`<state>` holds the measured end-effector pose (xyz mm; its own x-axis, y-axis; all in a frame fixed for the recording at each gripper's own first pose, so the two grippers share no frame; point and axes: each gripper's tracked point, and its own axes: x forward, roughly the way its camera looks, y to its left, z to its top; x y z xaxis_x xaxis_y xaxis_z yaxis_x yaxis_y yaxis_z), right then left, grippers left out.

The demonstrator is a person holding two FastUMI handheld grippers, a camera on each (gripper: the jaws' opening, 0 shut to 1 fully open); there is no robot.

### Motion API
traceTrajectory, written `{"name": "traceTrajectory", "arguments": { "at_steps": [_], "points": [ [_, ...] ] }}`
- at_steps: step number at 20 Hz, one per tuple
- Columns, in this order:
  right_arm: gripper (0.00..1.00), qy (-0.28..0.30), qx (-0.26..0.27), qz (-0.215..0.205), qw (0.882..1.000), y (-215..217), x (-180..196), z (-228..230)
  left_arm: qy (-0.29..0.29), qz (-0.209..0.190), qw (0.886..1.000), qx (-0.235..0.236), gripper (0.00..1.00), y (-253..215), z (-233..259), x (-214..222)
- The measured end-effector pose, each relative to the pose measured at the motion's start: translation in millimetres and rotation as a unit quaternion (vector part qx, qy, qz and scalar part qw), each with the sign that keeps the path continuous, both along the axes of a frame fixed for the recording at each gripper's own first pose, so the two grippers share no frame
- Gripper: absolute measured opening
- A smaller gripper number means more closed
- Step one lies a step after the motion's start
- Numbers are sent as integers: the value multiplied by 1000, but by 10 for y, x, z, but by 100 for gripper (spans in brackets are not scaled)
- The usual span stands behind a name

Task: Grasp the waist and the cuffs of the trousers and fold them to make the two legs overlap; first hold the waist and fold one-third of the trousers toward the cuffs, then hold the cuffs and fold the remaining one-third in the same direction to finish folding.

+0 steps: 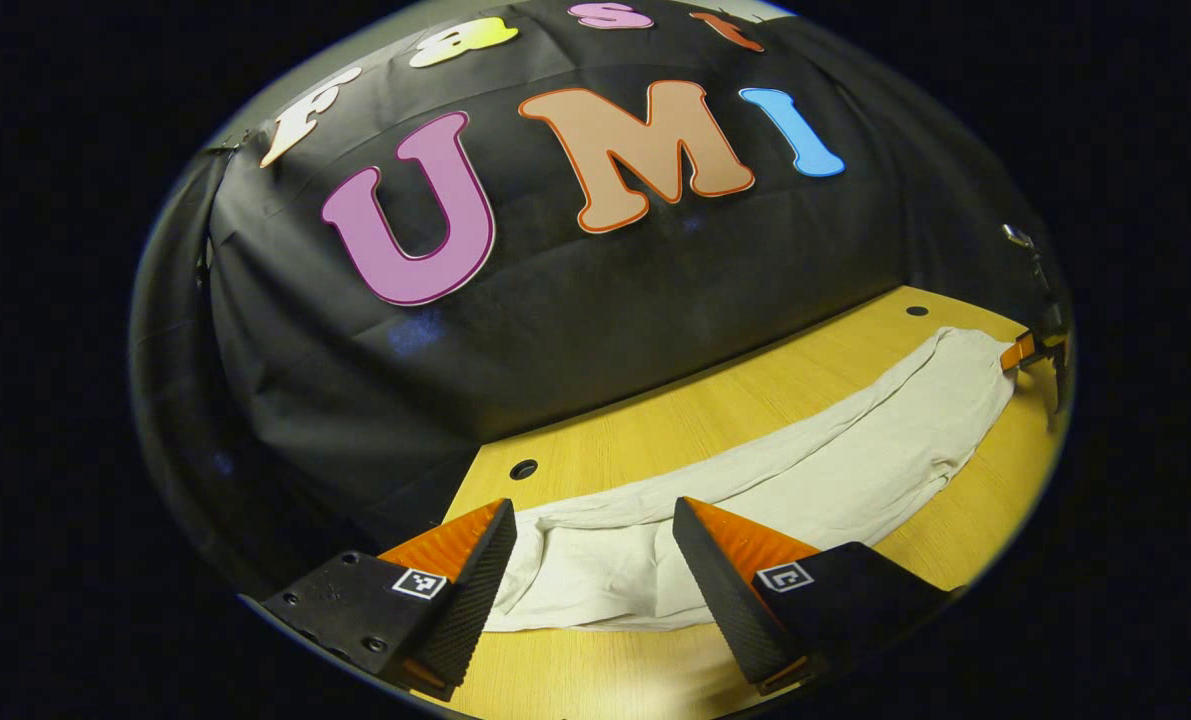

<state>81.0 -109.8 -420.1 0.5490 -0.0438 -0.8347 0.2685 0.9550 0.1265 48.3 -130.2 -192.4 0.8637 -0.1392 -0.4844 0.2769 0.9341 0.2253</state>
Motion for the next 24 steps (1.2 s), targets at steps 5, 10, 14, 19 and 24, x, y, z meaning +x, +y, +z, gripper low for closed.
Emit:
{"name": "traceTrajectory", "arguments": {
  "at_steps": [5, 10, 14, 19, 24],
  "points": [
    [50, 2, 26, 14, 1000, 13, -15, 33, 1, 7, 1000, 1, 96, -54, 27, -11],
    [22, 1, 35, 20, 999, 0, -1, 68, -3, 8, 1000, -5, 96, -135, 88, -33],
    [22, -25, 38, 34, 998, -3, 77, 347, -13, 13, 1000, -14, 96, -161, 129, -34],
    [22, -69, 46, 57, 995, 149, 318, 841, -18, 13, 999, -33, 95, -112, 110, 41],
    [22, -111, 54, 76, 989, 670, 394, 1302, -14, 23, 999, -45, 96, 209, 102, 117]
  ]
}}
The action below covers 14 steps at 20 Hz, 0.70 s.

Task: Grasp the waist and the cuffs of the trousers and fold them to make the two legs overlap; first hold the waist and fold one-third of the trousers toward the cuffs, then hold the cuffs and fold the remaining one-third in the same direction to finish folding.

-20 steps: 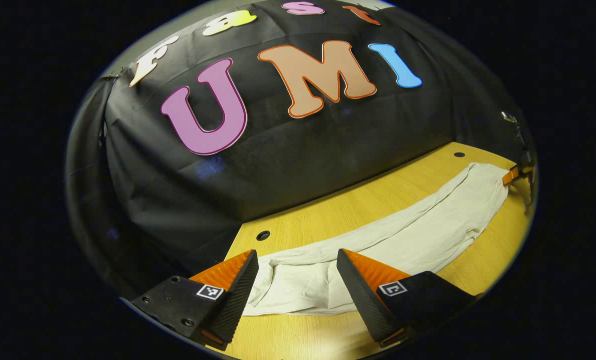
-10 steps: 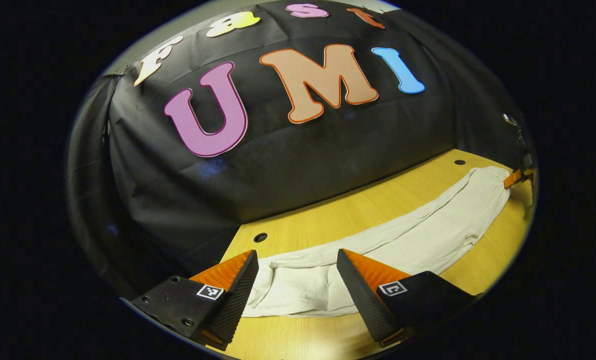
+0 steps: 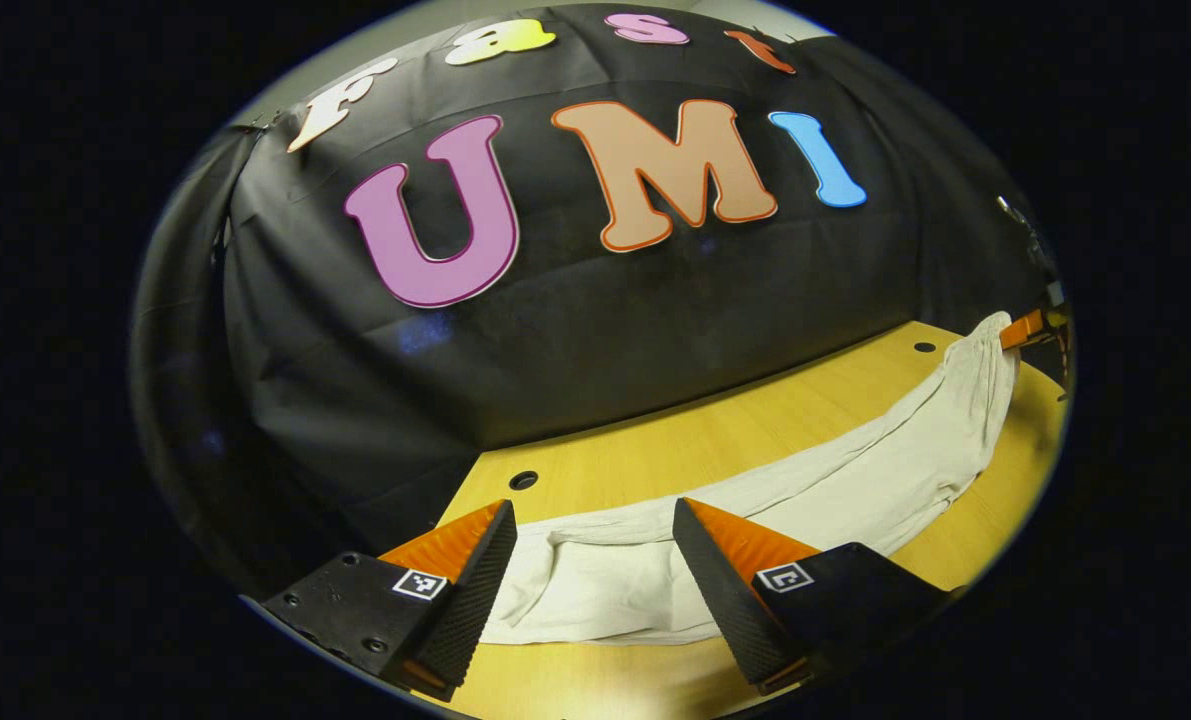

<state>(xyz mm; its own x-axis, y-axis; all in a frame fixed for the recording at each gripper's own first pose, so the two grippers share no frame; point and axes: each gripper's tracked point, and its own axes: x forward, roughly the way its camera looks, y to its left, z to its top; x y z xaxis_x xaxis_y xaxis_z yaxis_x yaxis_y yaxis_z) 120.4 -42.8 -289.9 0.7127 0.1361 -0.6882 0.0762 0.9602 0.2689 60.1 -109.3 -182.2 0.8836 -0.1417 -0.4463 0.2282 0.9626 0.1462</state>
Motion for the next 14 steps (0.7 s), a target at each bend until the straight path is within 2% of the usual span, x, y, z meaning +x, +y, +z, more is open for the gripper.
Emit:
{"name": "traceTrajectory", "arguments": {
  "at_steps": [8, 14],
  "points": [
    [22, -44, 6, 52, 998, 915, 38, 570, 1, 42, 999, -16, 96, 811, -41, 48],
    [22, -61, 18, 86, 994, 1594, 29, 790, 13, 73, 997, -19, 96, 1346, -155, -43]
  ]
}}
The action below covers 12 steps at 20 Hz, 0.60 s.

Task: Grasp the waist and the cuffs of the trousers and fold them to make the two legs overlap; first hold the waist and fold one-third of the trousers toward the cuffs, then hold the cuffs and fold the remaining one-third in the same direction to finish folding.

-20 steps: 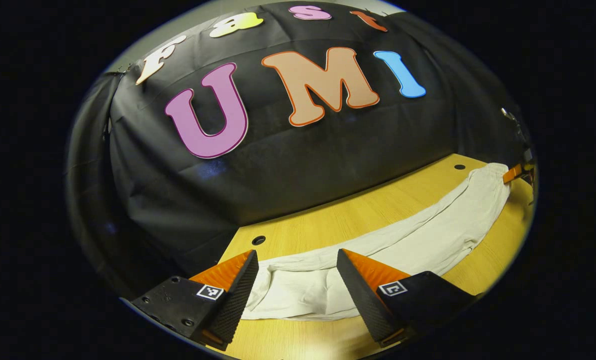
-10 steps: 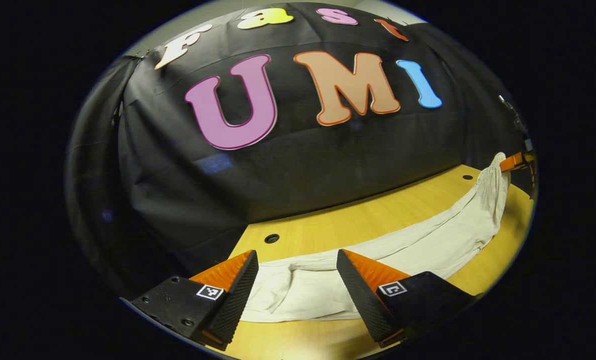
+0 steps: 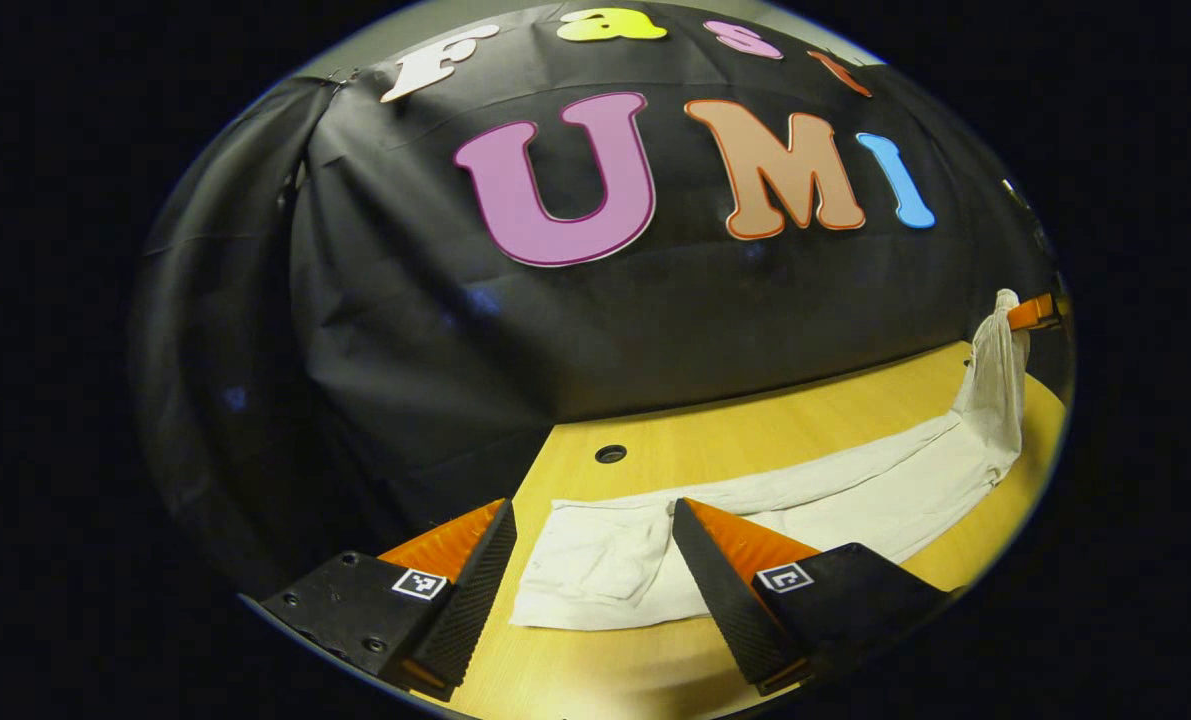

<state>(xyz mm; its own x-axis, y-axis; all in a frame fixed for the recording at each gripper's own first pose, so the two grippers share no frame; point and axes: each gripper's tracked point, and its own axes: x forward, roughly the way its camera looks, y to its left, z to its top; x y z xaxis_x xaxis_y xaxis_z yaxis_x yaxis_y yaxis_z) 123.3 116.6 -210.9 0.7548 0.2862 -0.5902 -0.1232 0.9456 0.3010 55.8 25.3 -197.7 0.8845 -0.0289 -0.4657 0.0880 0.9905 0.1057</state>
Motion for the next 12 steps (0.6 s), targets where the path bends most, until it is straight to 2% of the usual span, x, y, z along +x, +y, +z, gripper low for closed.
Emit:
{"name": "traceTrajectory", "arguments": {
  "at_steps": [6, 12],
  "points": [
    [22, 7, 8, 41, 999, 688, -143, -68, 10, 19, 1000, 6, 96, 417, -102, -98],
    [22, 42, -4, 107, 993, 1337, -535, -538, 22, 20, 999, 13, 96, 679, -206, -190]
  ]
}}
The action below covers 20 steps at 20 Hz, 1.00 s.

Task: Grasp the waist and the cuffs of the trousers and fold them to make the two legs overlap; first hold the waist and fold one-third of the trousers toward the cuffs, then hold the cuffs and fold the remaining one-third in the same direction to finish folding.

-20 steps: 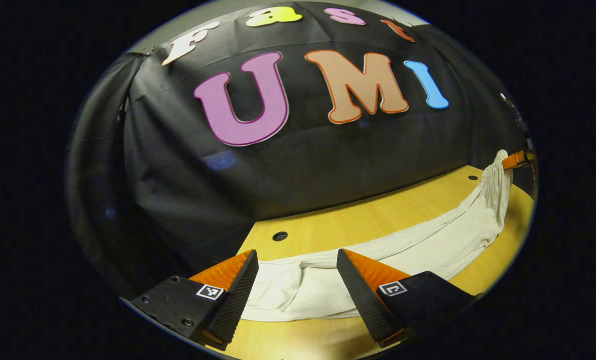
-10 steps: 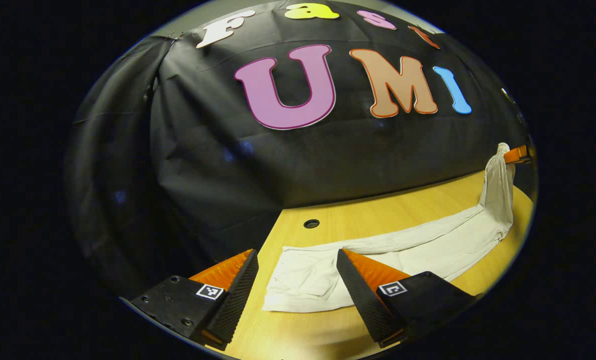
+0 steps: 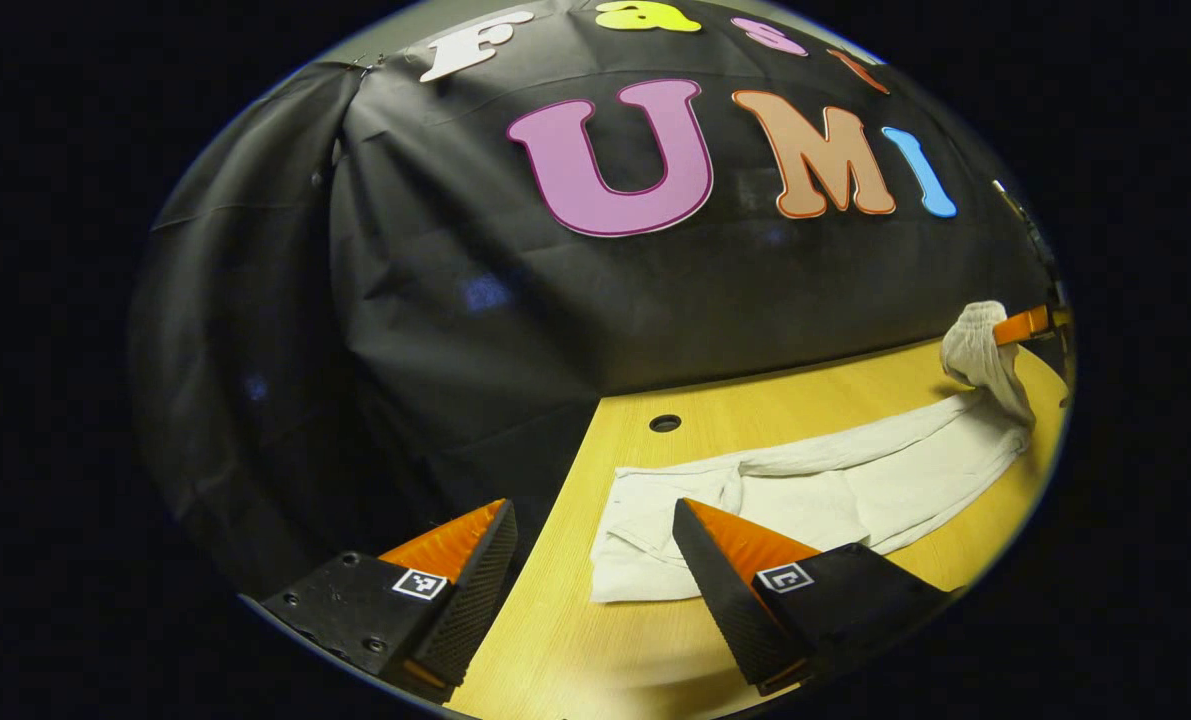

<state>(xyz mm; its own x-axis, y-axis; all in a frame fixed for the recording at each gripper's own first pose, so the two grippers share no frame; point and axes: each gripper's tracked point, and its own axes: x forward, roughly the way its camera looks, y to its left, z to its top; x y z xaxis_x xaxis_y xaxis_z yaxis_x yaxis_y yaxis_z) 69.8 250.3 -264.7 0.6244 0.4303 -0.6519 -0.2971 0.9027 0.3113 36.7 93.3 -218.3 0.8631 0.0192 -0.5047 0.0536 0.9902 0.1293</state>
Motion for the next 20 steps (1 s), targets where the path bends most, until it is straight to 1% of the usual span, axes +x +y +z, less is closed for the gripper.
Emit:
{"name": "traceTrajectory", "arguments": {
  "at_steps": [3, 6, 7, 8, 9, 11, 13, 14, 15, 16, 18, 19, 20],
  "points": [
    [22, 15, -29, 49, 998, 225, -292, -311, 6, -5, 1000, -2, 96, 27, -87, -12],
    [22, 31, -63, 102, 992, 317, -594, -570, 15, -16, 1000, -10, 96, 19, -219, -5],
    [22, 50, -59, 118, 990, 392, -734, -620, 18, -18, 1000, -15, 96, 15, -265, 6],
    [27, 61, -57, 129, 988, 476, -856, -649, 23, -21, 999, -20, 96, 16, -328, 10],
    [51, 53, -62, 135, 987, 493, -900, -636, 32, -25, 999, -28, 96, 6, -428, 31],
    [100, 33, -61, 132, 989, 548, -940, -524, 39, -31, 998, -38, 96, 2, -555, 67],
    [98, 29, -59, 118, 991, 539, -967, -428, 50, -40, 997, -51, 96, -21, -699, 130],
    [94, 25, -63, 112, 991, 509, -967, -389, 57, -43, 996, -57, 96, -22, -769, 167],
    [98, 20, -67, 106, 992, 482, -975, -345, 63, -45, 995, -63, 96, -22, -871, 199],
    [94, 17, -70, 101, 992, 451, -989, -294, 71, -45, 994, -71, 96, -27, -959, 240],
    [94, 12, -80, 91, 993, 369, -1022, -219, 88, -45, 991, -89, 96, -39, -1171, 325],
    [98, 11, -85, 87, 993, 329, -1050, -196, 92, -45, 990, -96, 100, -42, -1264, 366],
    [98, 11, -88, 82, 993, 292, -1067, -161, 101, -44, 989, -101, 96, -55, -1352, 403]
  ]
}}
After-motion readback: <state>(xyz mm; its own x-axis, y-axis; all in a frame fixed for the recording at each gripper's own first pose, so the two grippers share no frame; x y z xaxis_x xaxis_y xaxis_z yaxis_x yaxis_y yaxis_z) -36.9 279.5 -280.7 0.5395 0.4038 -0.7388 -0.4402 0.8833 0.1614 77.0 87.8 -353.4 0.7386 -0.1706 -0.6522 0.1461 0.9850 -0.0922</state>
